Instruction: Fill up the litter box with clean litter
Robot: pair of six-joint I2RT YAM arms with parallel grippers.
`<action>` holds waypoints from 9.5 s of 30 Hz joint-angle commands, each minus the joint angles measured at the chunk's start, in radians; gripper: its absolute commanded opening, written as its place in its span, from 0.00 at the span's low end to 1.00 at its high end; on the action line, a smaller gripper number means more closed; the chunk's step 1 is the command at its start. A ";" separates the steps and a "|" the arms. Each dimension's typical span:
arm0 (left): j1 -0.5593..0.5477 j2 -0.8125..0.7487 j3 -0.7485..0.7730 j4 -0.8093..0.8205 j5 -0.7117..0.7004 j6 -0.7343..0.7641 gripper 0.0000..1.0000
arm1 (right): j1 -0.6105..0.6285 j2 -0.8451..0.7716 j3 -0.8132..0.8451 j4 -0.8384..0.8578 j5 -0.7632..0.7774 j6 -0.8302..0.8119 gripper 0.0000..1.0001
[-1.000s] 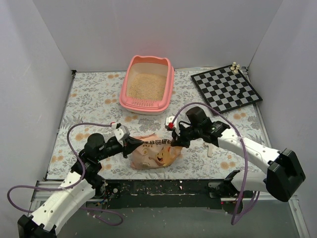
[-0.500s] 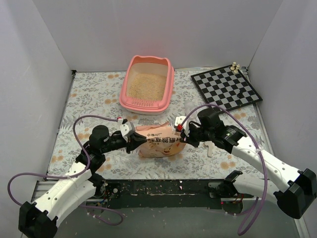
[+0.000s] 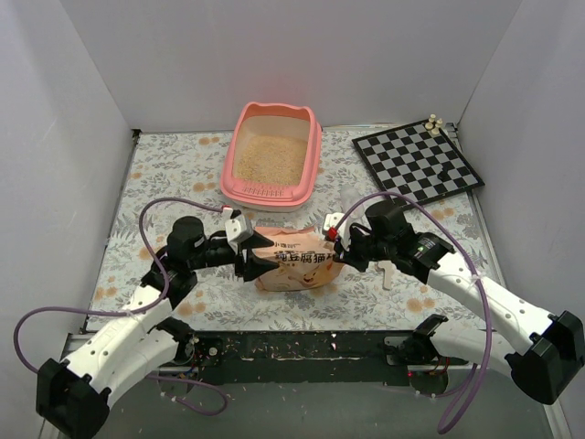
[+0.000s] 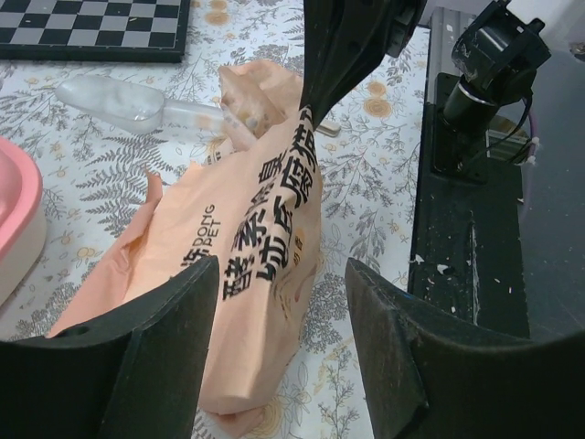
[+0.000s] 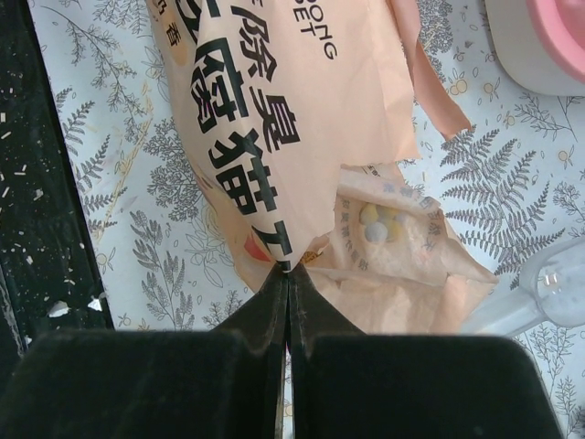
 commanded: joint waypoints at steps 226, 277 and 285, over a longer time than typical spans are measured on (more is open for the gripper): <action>0.004 0.328 0.505 0.626 0.030 -1.074 0.00 | -0.108 -0.083 0.180 0.732 -0.327 1.104 0.01; 0.004 0.299 0.590 0.392 0.059 -0.948 0.23 | -0.010 -0.014 0.288 0.608 -0.367 0.919 0.13; 0.004 0.230 0.584 0.265 0.026 -0.824 0.78 | -0.010 -0.088 0.283 0.499 -0.205 0.854 0.01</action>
